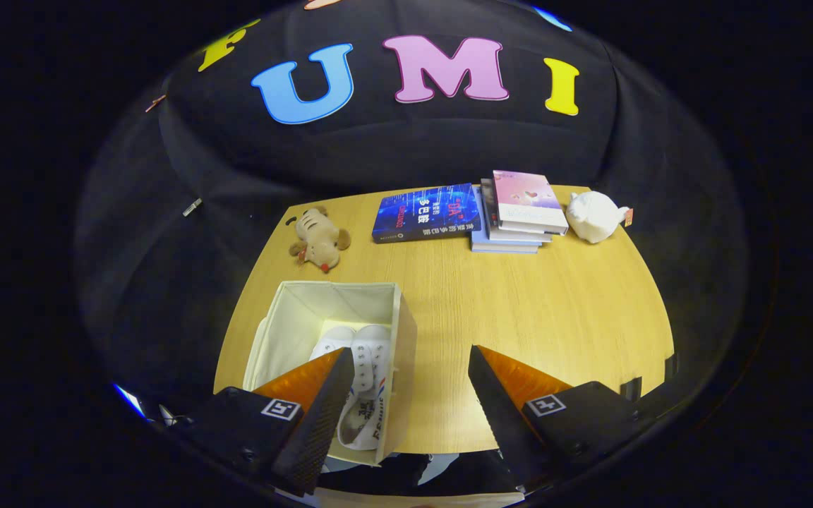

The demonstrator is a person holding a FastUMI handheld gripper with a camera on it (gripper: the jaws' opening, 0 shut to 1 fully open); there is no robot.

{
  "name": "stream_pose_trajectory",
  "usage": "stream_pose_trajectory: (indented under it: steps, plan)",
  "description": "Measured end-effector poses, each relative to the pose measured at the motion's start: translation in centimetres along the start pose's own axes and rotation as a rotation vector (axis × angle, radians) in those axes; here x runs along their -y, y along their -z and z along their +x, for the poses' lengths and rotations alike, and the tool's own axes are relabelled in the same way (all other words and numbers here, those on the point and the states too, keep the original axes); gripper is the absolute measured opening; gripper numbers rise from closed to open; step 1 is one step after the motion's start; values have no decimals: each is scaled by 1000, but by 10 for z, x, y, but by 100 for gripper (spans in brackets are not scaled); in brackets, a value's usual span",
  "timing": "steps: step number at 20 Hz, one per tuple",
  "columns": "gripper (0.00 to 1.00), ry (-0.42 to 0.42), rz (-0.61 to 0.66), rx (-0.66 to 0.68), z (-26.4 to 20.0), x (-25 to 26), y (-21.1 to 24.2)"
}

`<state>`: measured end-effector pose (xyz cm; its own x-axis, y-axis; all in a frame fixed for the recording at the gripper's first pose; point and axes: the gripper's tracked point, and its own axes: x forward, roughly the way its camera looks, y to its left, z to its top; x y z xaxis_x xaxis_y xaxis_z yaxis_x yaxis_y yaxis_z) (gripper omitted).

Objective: Open the storage box then place both shoes into the box .Put the left shoe in first, then the right shoe, with the right side of both shoes facing outward in a uniform manner.

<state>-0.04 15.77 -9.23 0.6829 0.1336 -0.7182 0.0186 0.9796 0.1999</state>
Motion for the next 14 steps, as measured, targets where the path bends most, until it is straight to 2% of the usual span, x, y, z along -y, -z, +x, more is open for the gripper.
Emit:
stream_pose_trajectory:
  steps: [8, 14]
  plan:
    - [99, -11, -43, 174, -31, 76, -53]
    - [99, -40, -79, 376, -55, 140, -99]
